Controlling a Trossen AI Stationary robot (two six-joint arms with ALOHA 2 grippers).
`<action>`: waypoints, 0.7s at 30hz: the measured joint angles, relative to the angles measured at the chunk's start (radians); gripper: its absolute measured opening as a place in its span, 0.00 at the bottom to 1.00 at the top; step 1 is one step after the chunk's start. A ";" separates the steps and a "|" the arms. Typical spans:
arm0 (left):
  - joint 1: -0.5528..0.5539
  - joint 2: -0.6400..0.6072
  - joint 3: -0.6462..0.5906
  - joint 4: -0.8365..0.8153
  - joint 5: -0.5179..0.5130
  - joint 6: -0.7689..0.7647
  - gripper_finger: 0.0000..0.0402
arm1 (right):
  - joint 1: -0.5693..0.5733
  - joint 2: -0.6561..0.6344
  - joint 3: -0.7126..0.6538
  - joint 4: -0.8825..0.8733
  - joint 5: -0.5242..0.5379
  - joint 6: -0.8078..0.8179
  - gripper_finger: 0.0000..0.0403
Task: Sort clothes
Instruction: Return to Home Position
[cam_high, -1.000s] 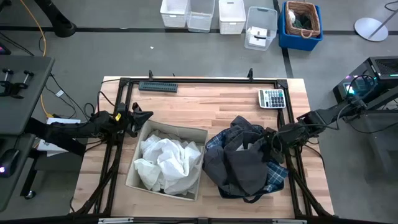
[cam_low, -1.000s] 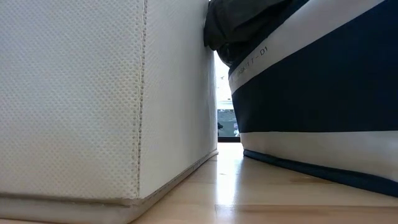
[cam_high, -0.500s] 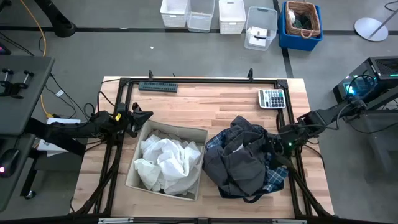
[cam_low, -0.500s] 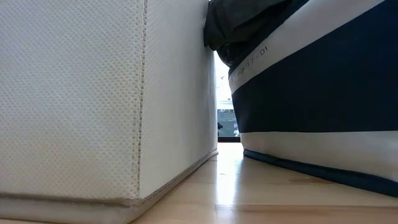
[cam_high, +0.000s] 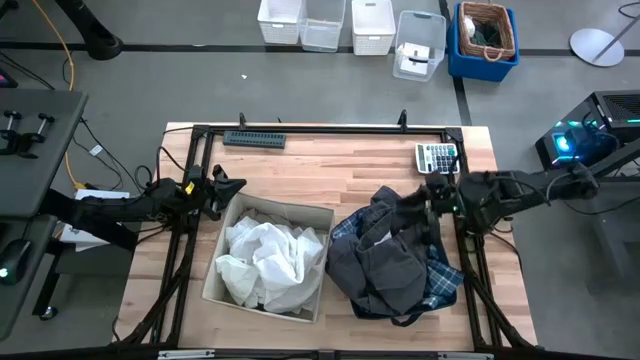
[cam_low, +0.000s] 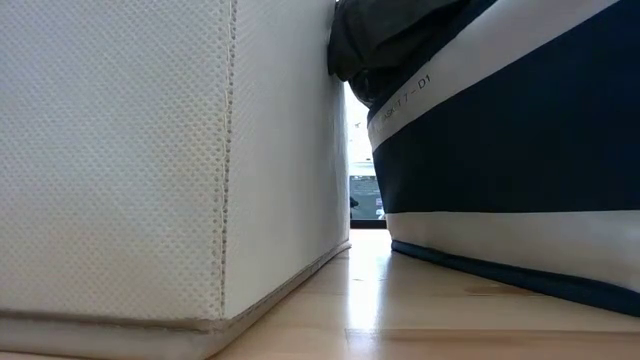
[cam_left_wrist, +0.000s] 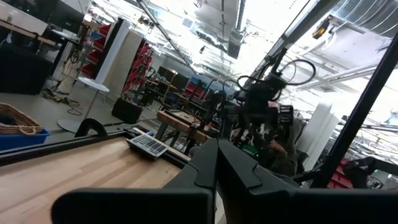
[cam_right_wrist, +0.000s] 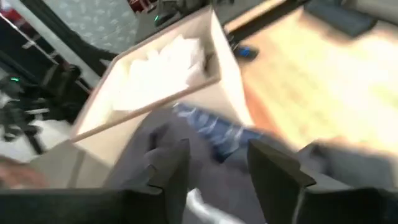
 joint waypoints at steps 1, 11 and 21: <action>0.000 0.000 0.000 0.000 0.000 0.000 0.00 | -0.028 -0.009 0.000 0.000 -0.010 -0.049 0.38; 0.000 0.000 0.000 0.000 0.000 0.000 0.00 | -0.239 -0.272 -0.084 0.128 -0.061 -0.409 0.16; 0.000 0.000 0.000 0.000 0.000 0.000 0.00 | -0.228 -0.432 -0.735 1.241 -0.155 -0.162 0.01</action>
